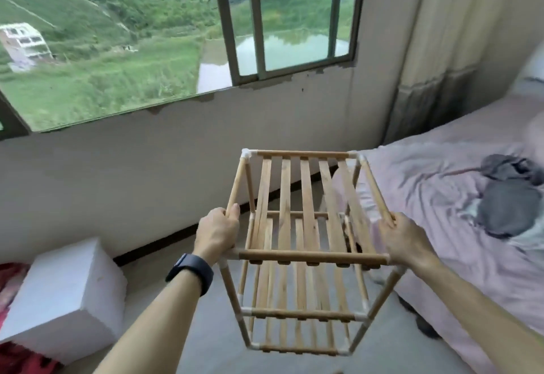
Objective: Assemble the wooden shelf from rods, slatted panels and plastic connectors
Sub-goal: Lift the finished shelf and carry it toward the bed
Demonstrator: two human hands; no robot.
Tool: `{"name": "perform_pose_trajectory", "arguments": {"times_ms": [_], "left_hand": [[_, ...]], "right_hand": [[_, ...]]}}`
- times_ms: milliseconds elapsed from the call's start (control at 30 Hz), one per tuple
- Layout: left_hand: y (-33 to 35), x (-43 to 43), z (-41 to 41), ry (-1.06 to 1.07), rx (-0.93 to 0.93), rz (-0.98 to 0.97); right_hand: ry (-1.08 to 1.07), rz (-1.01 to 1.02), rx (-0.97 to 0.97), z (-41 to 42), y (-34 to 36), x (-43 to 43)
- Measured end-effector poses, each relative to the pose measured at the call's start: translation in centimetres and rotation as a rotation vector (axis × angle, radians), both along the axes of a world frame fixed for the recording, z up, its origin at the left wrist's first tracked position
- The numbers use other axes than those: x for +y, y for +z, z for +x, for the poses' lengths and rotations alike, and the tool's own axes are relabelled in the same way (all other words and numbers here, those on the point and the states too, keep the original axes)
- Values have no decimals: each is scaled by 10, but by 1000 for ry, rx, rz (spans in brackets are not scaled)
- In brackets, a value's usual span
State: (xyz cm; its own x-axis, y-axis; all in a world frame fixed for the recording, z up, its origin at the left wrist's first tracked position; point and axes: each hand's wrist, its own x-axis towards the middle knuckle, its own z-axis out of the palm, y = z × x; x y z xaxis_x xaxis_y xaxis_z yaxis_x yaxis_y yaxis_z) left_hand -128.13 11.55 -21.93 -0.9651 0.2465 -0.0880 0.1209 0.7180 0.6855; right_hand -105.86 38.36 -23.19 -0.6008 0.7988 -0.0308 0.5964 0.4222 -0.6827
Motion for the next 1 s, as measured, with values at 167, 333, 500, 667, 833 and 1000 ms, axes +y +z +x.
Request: {"name": "perform_pose_trajectory", "arguments": {"times_ms": [167, 333, 500, 667, 833, 1000], "left_hand": [[86, 133, 61, -415, 114, 96], [142, 266, 173, -668, 112, 157], [177, 381, 301, -891, 76, 221], [197, 483, 441, -1039, 61, 351], [199, 565, 567, -1243, 55, 411], [190, 639, 677, -1390, 26, 481]], "right_hand": [[-270, 32, 46, 139, 71, 62], [-554, 118, 124, 297, 119, 115], [-780, 189, 282, 447, 155, 156], [-948, 257, 356, 580, 177, 189], [-1129, 333, 237, 694, 183, 210], [-1275, 358, 151, 789, 187, 225]]}}
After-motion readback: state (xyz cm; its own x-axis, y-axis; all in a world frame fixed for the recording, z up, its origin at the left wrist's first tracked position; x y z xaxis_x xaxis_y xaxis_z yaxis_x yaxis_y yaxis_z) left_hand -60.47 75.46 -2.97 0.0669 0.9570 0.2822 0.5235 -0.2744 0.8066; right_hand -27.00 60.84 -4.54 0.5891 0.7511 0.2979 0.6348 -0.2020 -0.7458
